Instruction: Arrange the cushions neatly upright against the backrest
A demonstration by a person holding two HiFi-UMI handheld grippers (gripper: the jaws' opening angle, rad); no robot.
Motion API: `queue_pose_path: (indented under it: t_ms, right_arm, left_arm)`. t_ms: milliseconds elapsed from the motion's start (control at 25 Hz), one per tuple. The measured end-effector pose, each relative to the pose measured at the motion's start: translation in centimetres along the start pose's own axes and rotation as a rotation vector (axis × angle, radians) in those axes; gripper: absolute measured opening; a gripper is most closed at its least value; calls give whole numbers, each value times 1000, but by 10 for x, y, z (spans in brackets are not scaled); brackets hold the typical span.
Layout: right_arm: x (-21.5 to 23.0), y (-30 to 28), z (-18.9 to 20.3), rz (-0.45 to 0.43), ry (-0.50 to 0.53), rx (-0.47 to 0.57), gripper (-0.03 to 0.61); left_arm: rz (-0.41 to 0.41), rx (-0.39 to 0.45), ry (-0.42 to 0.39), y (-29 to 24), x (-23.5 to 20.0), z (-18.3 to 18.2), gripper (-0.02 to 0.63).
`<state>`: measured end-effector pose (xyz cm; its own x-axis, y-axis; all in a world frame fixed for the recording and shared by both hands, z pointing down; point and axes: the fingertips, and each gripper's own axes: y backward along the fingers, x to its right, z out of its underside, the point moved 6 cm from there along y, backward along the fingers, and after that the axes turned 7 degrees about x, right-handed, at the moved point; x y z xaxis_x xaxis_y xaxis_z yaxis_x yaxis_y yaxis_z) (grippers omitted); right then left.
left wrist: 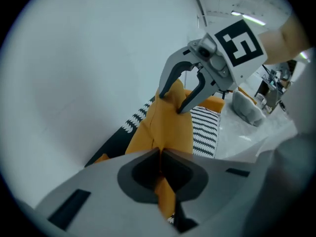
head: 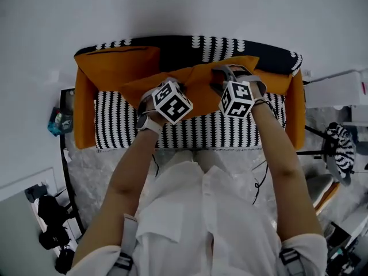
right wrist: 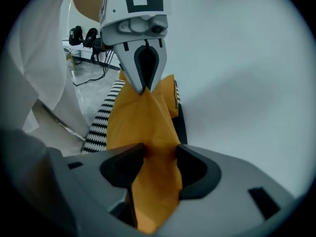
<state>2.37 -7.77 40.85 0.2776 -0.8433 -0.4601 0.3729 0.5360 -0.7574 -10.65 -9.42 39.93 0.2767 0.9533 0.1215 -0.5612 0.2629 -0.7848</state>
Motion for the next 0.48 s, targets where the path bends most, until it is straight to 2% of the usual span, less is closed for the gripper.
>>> queue_pose_path:
  t_ms: [80,200,280,480]
  right_arm:
    - [1,2,11,-7,1,-26,212]
    - [-2,2,30,-32,2,-61,86]
    - [-2,-1,46,-43,-29,-82,35]
    - [2,-11,74,-66,-110,-69,20]
  left_arm:
    - [39,15,-30,-10,0,-9,20]
    - [92,19,-60,-28,2,-19,20]
    - [113,0,-80,-43,3,-26,20]
    - [136,-62,-93,-80,-8,-34,21]
